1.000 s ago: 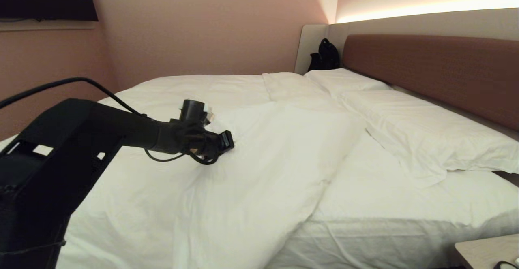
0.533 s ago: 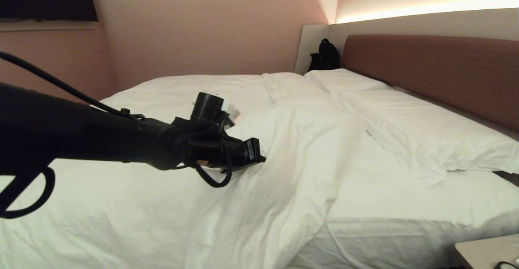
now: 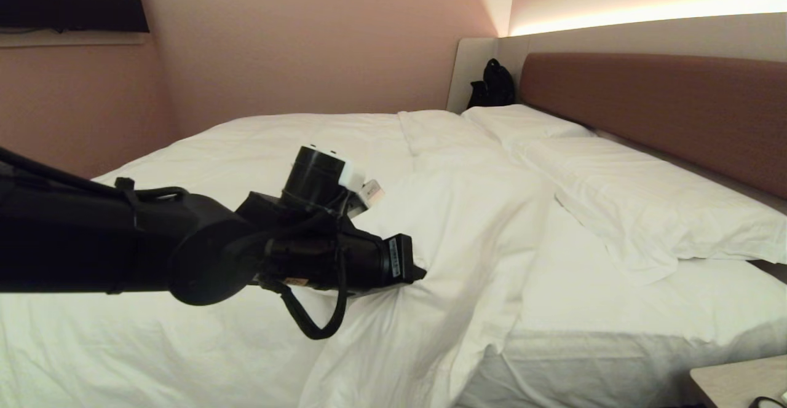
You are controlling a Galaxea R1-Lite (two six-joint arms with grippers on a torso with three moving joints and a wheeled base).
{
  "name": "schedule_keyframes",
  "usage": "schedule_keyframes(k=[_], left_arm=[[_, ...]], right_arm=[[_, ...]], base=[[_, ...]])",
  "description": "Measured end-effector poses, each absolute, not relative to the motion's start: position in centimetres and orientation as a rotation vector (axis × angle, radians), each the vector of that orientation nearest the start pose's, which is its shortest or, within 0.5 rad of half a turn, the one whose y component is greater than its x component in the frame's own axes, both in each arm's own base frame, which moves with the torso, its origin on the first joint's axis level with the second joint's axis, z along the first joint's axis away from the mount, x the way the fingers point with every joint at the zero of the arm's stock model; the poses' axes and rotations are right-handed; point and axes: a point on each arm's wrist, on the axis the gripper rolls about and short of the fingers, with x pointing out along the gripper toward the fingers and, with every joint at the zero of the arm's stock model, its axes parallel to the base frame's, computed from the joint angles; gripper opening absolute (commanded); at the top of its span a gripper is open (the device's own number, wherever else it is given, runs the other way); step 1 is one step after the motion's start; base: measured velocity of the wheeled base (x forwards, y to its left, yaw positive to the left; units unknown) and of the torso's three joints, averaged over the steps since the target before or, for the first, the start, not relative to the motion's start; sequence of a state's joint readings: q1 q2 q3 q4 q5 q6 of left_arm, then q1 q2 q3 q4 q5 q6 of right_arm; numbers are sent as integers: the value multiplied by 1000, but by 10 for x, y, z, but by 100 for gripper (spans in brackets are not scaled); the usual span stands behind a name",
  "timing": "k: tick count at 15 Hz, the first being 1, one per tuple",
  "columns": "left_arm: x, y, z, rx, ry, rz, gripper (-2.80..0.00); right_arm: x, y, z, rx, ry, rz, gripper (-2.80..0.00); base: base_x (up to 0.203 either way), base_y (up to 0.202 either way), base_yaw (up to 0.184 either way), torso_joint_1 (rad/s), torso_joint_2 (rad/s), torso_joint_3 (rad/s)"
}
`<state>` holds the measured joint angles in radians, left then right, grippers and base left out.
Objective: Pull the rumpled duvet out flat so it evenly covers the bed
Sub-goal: Flatten the corners of the folded blanket
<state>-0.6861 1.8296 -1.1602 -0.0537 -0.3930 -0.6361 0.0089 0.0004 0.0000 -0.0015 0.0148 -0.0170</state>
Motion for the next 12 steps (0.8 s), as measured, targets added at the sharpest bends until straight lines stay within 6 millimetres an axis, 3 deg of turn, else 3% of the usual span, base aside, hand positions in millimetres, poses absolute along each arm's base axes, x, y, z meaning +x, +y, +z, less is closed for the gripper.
schedule_keyframes(k=[8, 12], left_arm=[[188, -255, 177, -376, 1070, -983, -280], [163, -266, 179, -335, 1094, -1076, -280]], right_arm=[[-23, 0, 76, -17, -1, 24, -280], [-23, 0, 76, -18, -1, 24, -280]], base=[[0, 0, 0, 0, 0, 0], [0, 0, 0, 0, 0, 0]])
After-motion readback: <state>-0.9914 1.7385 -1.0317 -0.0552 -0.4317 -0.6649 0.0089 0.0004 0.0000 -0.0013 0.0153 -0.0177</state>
